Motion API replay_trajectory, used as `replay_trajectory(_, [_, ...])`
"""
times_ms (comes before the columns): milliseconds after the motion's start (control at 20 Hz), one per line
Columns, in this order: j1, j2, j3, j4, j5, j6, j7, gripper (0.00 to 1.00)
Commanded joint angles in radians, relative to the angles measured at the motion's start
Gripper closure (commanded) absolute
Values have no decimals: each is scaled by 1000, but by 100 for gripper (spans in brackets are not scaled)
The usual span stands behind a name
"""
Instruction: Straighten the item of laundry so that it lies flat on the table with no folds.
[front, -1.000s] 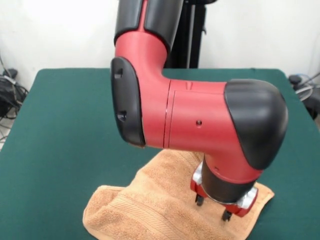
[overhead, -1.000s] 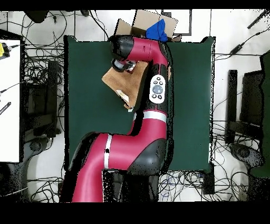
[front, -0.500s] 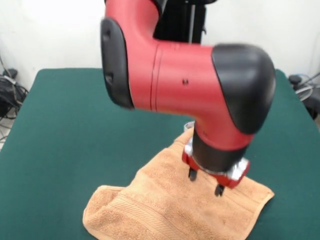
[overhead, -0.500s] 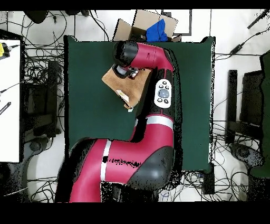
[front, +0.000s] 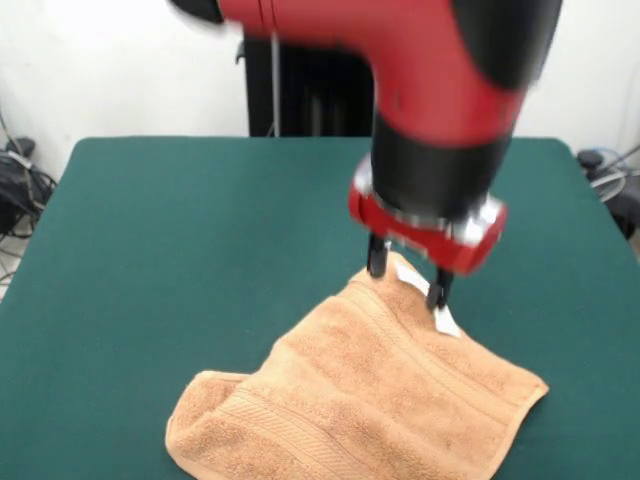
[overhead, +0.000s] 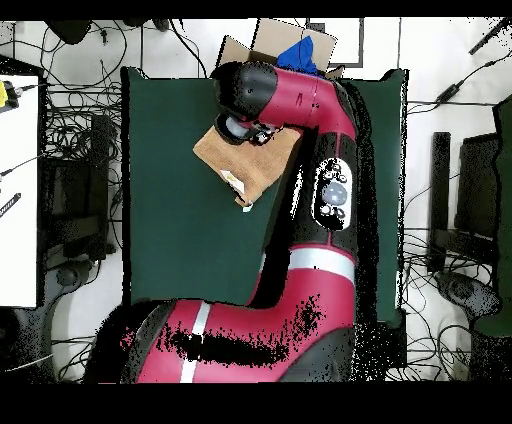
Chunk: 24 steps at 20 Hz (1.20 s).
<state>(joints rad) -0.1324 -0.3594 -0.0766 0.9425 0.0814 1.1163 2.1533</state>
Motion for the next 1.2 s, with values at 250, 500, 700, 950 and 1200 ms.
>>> replay_trajectory(250, [-69, -287, 26, 377, -6, -5, -82, 0])
replay_trajectory(500, [-104, -319, 45, 458, -32, -68, -118, 0])
replay_trajectory(700, [-126, -347, 60, 515, -54, -103, -142, 0])
replay_trajectory(950, [-134, -356, 73, 558, -77, -174, -124, 0])
replay_trajectory(1200, [-118, -363, 67, 538, -100, -163, -85, 0])
